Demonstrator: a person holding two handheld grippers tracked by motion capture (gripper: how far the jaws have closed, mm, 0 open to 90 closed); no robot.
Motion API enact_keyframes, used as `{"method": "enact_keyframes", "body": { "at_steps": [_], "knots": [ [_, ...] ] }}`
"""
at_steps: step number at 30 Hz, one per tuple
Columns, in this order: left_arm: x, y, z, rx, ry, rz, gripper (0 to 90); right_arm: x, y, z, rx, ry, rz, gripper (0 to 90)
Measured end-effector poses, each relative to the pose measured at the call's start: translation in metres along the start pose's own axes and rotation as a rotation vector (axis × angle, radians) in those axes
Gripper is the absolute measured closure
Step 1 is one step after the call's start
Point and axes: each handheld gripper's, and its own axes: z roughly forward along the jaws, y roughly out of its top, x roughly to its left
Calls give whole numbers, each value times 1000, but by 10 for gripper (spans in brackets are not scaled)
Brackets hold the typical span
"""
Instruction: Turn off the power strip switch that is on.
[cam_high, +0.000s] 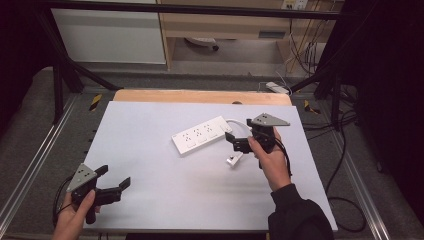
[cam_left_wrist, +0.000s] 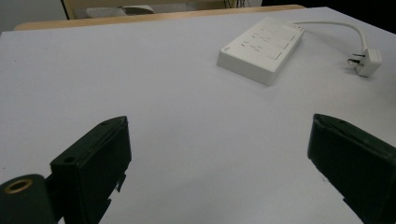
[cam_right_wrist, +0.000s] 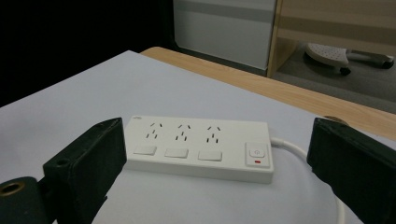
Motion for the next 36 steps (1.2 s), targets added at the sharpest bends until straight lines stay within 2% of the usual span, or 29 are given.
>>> {"method": "enact_keyframes", "body": {
  "at_steps": [4, 16, 25, 36],
  "knots": [
    [0, 0, 0, -1, 2, -10, 61, -4, -4, -10, -12, -23, -13, 44],
    [0, -1, 0, 5, 3, -14, 61, -17, -31, -35, -41, -57, 7, 37],
    [1, -1, 0, 8, 3, -16, 61, -25, -50, -52, -62, -104, 24, 37],
    [1, -1, 0, 7, 4, -20, 61, -33, -70, -73, -72, -136, 33, 29]
  ]
}}
